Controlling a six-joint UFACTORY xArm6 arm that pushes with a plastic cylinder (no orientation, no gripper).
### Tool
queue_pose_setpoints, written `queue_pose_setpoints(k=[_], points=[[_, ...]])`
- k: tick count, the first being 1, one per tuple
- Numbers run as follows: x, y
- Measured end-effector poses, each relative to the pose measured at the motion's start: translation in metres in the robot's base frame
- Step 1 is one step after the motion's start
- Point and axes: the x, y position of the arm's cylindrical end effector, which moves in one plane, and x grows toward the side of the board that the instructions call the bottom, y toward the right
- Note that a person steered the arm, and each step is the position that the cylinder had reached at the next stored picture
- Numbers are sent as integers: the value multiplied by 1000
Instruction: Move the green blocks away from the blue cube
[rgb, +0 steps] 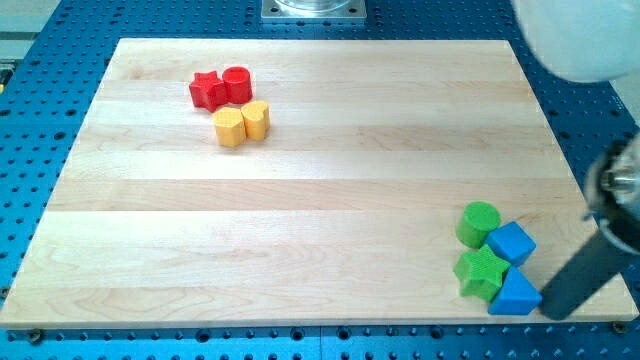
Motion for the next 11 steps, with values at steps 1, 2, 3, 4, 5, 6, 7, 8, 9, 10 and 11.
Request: queue_pose_setpoints(k=[1, 2, 3, 4, 5, 6, 7, 8, 9, 10, 11], points=[[0, -61], [1, -112], [1, -129], [0, -87], [-4, -21], [-22, -18], [-42, -47], [-52, -112], [-84, -132], [-136, -127], [-157, -36]])
